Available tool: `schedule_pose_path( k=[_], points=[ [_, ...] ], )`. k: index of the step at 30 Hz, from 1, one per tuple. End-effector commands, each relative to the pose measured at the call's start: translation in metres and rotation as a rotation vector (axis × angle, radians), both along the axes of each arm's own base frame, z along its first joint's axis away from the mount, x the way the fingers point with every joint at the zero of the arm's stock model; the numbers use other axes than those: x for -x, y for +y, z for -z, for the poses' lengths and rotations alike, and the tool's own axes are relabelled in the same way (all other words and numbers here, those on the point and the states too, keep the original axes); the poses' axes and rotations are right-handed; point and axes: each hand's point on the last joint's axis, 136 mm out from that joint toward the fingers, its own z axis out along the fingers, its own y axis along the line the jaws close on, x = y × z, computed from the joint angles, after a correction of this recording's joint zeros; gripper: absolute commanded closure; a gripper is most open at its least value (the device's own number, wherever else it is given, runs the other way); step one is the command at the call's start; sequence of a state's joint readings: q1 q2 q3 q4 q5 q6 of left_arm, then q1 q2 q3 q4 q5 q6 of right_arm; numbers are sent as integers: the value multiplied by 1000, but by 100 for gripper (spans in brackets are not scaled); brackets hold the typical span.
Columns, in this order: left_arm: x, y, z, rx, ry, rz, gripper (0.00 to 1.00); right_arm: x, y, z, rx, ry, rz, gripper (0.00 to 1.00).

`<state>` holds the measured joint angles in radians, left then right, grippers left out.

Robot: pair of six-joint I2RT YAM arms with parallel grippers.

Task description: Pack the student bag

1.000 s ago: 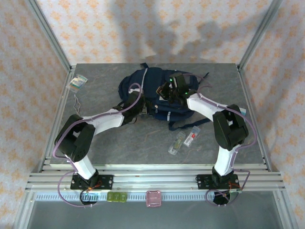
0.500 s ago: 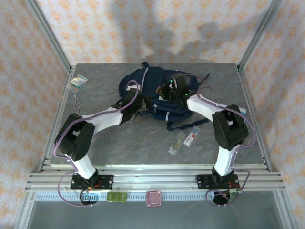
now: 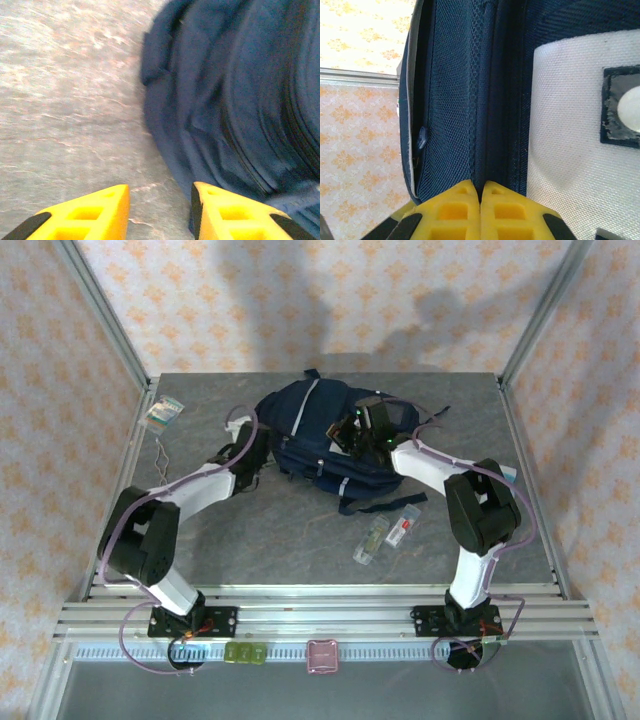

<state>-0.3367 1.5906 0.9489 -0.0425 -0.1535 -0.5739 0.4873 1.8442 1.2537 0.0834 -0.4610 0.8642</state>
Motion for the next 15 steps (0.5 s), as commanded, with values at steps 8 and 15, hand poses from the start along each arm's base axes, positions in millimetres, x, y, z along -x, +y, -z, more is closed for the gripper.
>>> schedule_pose_path(
  k=[8, 15],
  points=[
    [-1, -62, -31, 109, -106, 363, 38, -4, 3, -21, -39, -62, -6, 100],
    [-16, -78, -35, 149, -130, 494, 31, -3, 6, -21, -48, -60, -19, 100]
  ],
)
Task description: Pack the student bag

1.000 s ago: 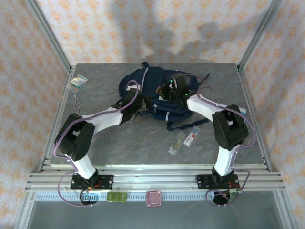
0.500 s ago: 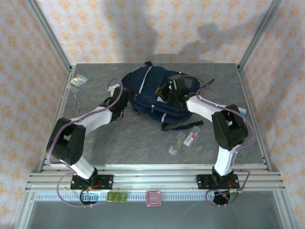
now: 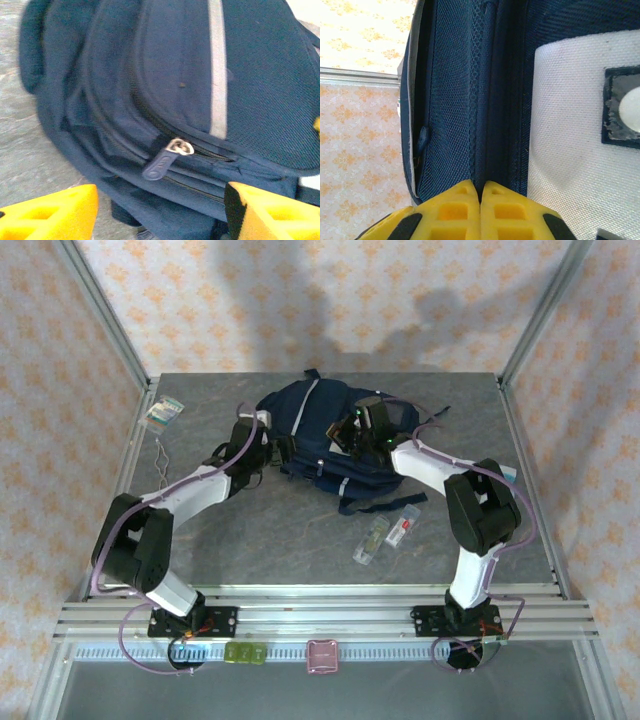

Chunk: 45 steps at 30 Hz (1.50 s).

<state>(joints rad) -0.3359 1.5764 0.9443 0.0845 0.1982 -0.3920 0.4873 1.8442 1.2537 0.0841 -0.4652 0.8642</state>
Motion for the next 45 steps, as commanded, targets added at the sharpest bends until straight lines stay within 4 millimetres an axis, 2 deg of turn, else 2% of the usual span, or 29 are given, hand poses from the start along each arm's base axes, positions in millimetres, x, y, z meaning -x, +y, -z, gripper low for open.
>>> schedule_pose_path(
  k=[1, 7, 9, 12, 15, 16, 18, 19, 20, 21, 23, 25, 27, 30, 34, 36, 38, 39, 42, 45],
  points=[
    [-14, -16, -11, 60, -45, 130, 31, -4, 5, -22, -47, -61, -15, 100],
    [-21, -26, -6, 113, -39, 208, 32, -3, 7, -21, -50, -62, -23, 100],
    [-23, -28, -3, 117, -42, 219, 35, -3, 7, -21, -50, -60, -25, 100],
    [-23, -35, 4, 128, -24, 251, 55, -2, 7, -18, -48, -54, -24, 100],
    [-24, -31, 7, 120, -22, 231, 63, -1, 7, -17, -49, -53, -26, 100],
    [-25, -29, 8, 109, -22, 218, 73, -1, 7, -17, -52, -54, -26, 100],
    [-27, -26, 10, 95, -19, 201, 74, -1, 8, -18, -56, -54, -27, 100],
    [-28, -25, 11, 94, -16, 193, 79, -2, 8, -18, -57, -53, -27, 100],
    [-29, -25, 13, 93, -12, 190, 86, -2, 8, -17, -58, -52, -27, 100],
    [-30, -25, 14, 93, -11, 188, 100, -2, 8, -17, -59, -51, -26, 100],
    [-31, -25, 14, 94, -12, 185, 96, -1, 9, -16, -61, -49, -30, 100],
    [-34, -22, 17, 83, -11, 167, 80, -1, 8, -18, -60, -52, -28, 100],
    [-36, -21, 21, 69, -6, 157, 71, -1, 8, -18, -59, -53, -28, 100],
    [-39, -21, 27, 44, -6, 155, 69, -1, 8, -17, -58, -50, -28, 100],
    [-40, -28, 20, 70, -56, 172, 68, 0, 9, -14, -59, -40, -31, 100],
    [-41, -30, 17, 71, -82, 169, 63, 0, 9, -13, -58, -38, -32, 100],
    [-42, -33, 17, 66, -83, 175, 67, 1, 9, -11, -55, -34, -31, 100],
    [-41, -36, 19, 62, -76, 183, 79, 0, 9, -12, -55, -37, -31, 100],
    [-42, -40, 25, 18, -57, 182, 100, 1, 9, -12, -53, -36, -32, 100],
    [-42, -33, 30, -17, -31, 147, 100, 1, 6, -11, -39, -32, -29, 100]
  ],
)
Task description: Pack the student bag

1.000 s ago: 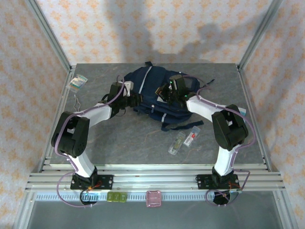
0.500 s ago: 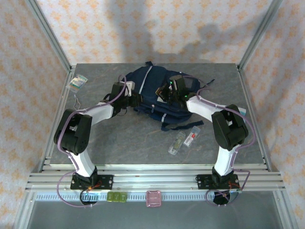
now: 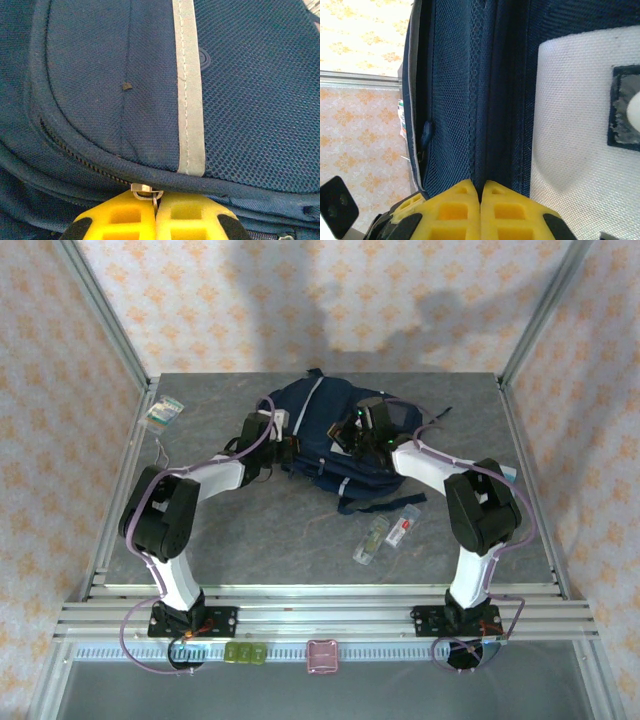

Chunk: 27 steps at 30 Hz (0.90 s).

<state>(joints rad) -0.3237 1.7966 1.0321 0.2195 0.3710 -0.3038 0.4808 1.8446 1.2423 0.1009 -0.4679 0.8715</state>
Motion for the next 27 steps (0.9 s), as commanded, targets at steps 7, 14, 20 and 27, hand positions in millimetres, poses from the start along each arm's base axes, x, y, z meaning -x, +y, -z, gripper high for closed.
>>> schedule_pose_path(
  k=[7, 14, 20, 27],
  points=[
    [9, 23, -7, -86, -6, -104, 100, 12, 10, -14, -16, -12, -81, 93],
    [39, -14, -10, -73, 12, 5, 100, 46, 13, -3, 18, 113, -132, 55],
    [53, -37, -11, -50, 23, 65, 100, 45, 14, 4, -4, 141, -80, 54],
    [63, -38, 0, -103, 38, 38, 100, 27, 14, 34, -36, 225, 41, 67]
  ],
)
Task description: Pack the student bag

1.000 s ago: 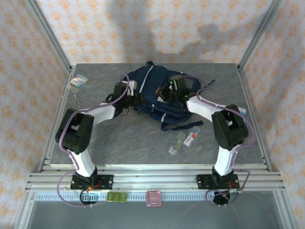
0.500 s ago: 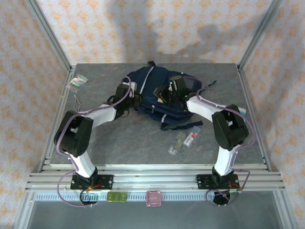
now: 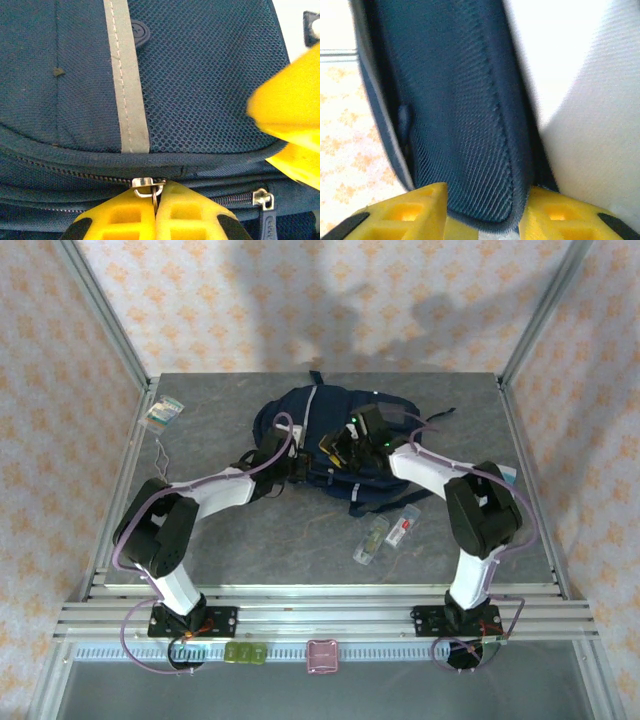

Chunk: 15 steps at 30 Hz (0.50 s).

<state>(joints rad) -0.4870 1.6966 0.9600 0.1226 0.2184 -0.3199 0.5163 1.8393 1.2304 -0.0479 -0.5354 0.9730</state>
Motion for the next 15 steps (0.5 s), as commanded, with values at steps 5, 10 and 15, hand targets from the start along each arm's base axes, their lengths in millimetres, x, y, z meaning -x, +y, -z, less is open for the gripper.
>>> schedule_pose_path(
  k=[5, 10, 15],
  points=[
    [2, 28, 5, -129, 1, -139, 100, -18, -9, 13, 6, 6, 157, 100],
    [-10, 55, 3, -252, -25, -259, 100, -10, -32, 7, 62, -61, 212, 100],
    [-16, 100, -2, -308, -17, -376, 100, -3, -55, 1, 91, -103, 247, 100]
  ],
)
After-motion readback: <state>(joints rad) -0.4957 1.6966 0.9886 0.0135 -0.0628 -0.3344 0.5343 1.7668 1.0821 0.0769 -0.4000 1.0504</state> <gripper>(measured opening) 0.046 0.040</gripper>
